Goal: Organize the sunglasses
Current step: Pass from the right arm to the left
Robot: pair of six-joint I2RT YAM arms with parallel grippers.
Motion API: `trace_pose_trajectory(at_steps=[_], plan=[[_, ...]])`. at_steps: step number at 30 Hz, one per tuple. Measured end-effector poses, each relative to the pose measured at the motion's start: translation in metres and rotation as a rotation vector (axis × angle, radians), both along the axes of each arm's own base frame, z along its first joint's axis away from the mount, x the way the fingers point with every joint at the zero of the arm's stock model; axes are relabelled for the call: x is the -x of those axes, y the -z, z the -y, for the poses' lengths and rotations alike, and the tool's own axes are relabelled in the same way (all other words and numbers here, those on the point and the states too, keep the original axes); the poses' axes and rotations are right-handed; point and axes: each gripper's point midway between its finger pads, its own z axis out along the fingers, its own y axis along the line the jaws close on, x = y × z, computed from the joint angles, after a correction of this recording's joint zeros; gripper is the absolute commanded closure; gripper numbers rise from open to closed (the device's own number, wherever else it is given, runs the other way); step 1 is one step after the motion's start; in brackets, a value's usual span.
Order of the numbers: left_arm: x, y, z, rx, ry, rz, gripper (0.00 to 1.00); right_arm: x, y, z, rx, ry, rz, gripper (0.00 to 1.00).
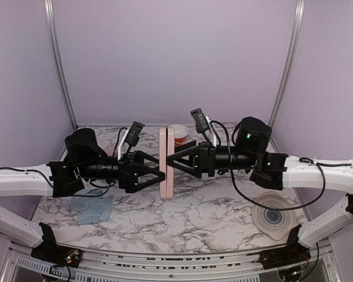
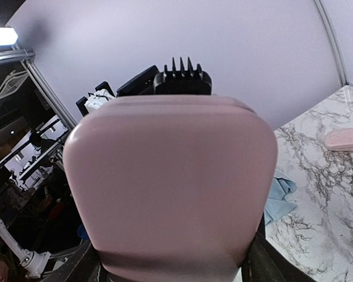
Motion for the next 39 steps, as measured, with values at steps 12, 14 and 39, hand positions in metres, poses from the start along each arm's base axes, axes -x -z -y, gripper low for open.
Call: trace_pose_trajectory(at_steps=[12,14,39], plan=[[0.005,-0.006,0.001,0.01,0.02,0.013,0.05,0.006,-0.005,-0.001,-0.02,-0.029,0.011,1.0],[0.005,-0.006,0.001,0.011,0.02,0.013,0.05,0.006,-0.005,-0.001,-0.022,-0.03,0.011,1.0],[0.008,-0.003,0.001,-0.002,0.034,-0.029,0.42,-0.005,-0.003,-0.005,-0.004,0.027,0.017,1.0]])
